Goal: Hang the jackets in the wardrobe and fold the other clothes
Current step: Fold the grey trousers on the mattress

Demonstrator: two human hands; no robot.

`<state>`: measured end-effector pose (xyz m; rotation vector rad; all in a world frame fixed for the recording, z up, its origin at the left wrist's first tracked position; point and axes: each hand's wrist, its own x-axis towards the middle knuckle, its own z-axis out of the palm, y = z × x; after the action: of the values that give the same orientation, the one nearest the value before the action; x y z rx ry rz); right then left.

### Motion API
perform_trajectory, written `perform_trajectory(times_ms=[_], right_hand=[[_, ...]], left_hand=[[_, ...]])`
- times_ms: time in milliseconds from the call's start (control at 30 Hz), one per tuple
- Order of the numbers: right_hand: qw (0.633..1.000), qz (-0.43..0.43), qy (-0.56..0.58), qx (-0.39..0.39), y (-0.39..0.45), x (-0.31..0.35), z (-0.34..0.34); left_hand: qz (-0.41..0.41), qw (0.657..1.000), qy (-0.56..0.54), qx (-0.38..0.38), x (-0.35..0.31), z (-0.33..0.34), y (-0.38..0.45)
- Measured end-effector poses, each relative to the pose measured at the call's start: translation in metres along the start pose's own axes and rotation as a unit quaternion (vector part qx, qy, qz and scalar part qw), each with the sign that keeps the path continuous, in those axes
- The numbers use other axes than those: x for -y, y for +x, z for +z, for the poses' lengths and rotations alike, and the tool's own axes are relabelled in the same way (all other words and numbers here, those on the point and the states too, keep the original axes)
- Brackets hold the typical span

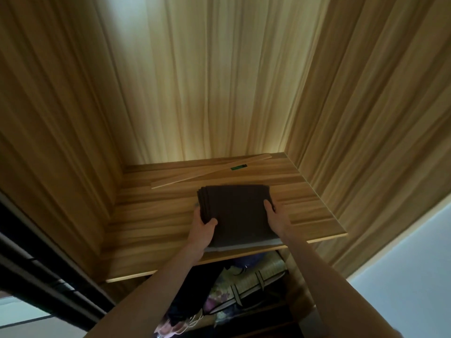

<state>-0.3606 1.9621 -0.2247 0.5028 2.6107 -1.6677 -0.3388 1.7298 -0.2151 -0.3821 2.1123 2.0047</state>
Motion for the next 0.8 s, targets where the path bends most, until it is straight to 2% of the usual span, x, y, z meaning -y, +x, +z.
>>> perform_trajectory(times_ms=[133, 333, 467, 533, 600, 667, 800], right_hand=[[1.000, 0.005, 0.000, -0.006, 0.009, -0.011, 0.008], [0.998, 0.004, -0.062, -0.016, 0.016, -0.016, 0.014], [0.992, -0.010, -0.103, -0.069, 0.015, -0.021, 0.018], [0.985, -0.011, -0.140, -0.102, 0.010, -0.018, 0.019], [0.971, -0.034, -0.193, -0.137, 0.004, -0.016, 0.022], [0.955, -0.100, -0.228, -0.161, -0.004, -0.019, 0.026], [0.930, -0.213, -0.279, -0.113, -0.013, -0.034, 0.040]], left_hand=[[-0.002, 1.000, 0.011, -0.004, 0.010, 0.000, 0.013], [0.010, 1.000, 0.019, -0.015, 0.021, 0.004, 0.021], [0.034, 0.996, 0.077, -0.027, 0.025, 0.004, 0.023], [0.066, 0.979, 0.181, -0.071, 0.027, 0.004, 0.023], [0.089, 0.947, 0.289, -0.112, 0.028, 0.004, 0.021], [0.122, 0.931, 0.322, -0.122, 0.027, 0.006, 0.017], [0.200, 0.897, 0.384, -0.089, 0.029, 0.013, 0.011]])
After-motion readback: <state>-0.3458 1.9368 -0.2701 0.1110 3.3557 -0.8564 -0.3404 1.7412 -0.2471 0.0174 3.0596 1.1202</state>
